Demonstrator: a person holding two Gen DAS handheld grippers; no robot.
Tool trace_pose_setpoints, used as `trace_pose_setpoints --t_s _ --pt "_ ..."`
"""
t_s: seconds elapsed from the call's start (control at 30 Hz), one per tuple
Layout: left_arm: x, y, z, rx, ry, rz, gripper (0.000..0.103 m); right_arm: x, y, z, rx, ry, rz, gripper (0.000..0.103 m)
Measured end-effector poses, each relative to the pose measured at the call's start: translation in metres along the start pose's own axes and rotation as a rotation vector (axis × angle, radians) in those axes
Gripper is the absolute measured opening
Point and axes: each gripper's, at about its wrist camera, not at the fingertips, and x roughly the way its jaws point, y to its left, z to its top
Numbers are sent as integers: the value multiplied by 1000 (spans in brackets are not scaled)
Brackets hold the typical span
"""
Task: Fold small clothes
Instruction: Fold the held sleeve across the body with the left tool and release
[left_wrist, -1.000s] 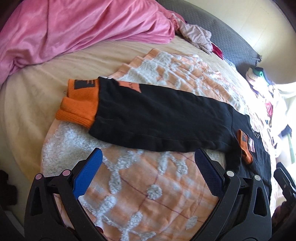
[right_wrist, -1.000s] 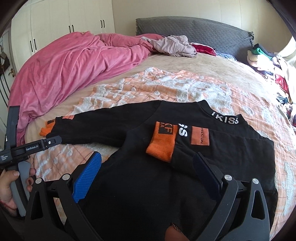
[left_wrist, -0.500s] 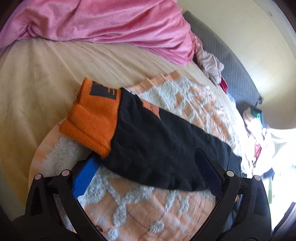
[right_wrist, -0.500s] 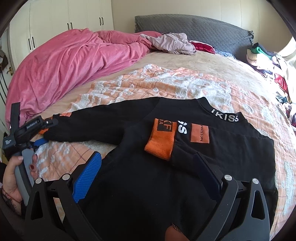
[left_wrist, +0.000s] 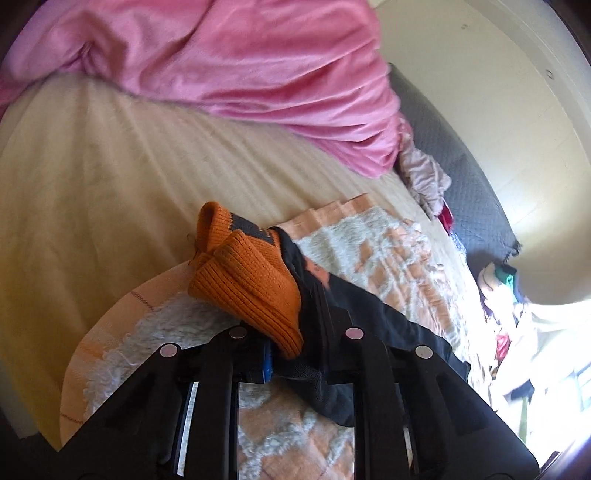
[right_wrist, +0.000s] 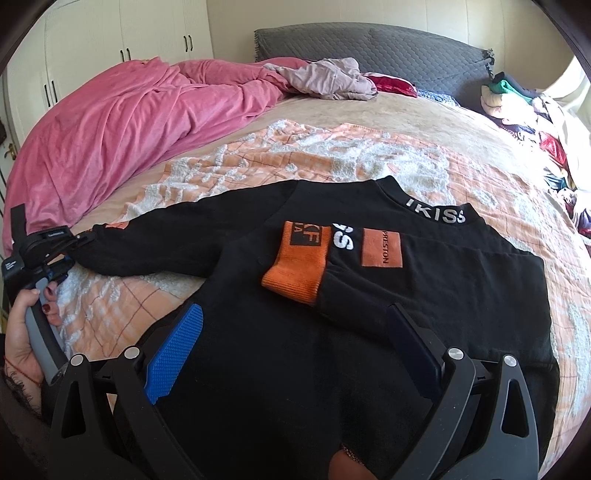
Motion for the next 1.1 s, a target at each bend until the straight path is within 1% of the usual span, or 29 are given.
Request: trace_pose_setpoints --t_s 0.23,0.47,0.57,0.67,0.83,1.1 --pt "-30 -45 -1 142 -69 -111 9 -4 -20 -4 -14 0 -41 98" --pt "-36 -95 -6 228 -61 -201 9 -11 -48 -8 -18 -11 -76 98" --pt "-36 -121 -15 269 -51 -242 9 -13 -61 -12 14 -23 -74 98" --pt "-34 -146 -24 309 -26 -278 9 -16 -75 -17 61 -32 -63 98" --pt "-30 -183 -49 383 24 -332 9 -24 -97 -20 130 -41 -68 98" --pt "-5 -225 -103 483 150 -372 9 -52 -140 -22 257 -102 -103 98"
